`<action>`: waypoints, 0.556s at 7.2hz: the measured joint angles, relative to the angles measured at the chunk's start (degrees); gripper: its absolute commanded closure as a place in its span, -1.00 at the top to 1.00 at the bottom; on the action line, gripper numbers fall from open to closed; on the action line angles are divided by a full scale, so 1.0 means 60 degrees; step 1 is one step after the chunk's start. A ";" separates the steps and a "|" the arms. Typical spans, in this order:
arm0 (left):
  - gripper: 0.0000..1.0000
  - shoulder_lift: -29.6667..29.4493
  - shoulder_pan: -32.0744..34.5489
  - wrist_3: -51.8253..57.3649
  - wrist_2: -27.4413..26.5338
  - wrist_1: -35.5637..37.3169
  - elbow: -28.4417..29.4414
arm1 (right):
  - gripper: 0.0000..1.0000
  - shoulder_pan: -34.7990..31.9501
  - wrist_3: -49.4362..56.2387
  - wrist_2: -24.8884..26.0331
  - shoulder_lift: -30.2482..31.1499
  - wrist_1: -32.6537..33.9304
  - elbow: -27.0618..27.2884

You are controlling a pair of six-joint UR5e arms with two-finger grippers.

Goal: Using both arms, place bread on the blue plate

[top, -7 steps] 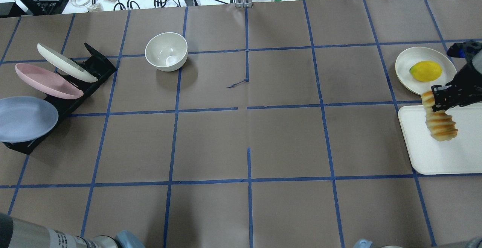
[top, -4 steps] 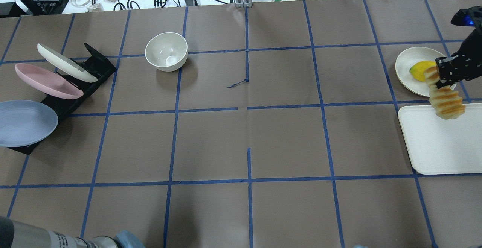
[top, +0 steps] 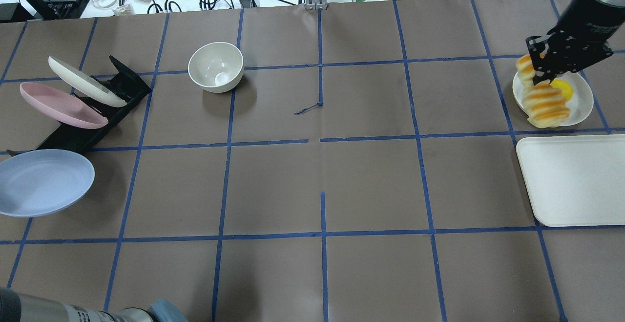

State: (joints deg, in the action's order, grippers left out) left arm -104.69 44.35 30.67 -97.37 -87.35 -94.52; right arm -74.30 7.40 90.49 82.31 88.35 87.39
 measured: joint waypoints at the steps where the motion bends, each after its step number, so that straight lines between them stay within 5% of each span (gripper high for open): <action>1: -1.00 0.0133 0.0192 0.0666 0.1126 -0.0387 -0.0082 | -1.00 -0.0427 -0.0565 -0.0005 0.0024 -0.0122 -0.0095; 4: -1.00 0.0481 0.2094 0.0780 0.4062 -0.0597 -0.0832 | -1.00 -0.1385 -0.1669 -0.0065 0.0050 -0.0187 -0.0114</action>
State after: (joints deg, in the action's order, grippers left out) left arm -101.80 56.91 35.36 -72.99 -90.94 -99.51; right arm -82.61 -2.61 90.10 82.61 87.23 86.71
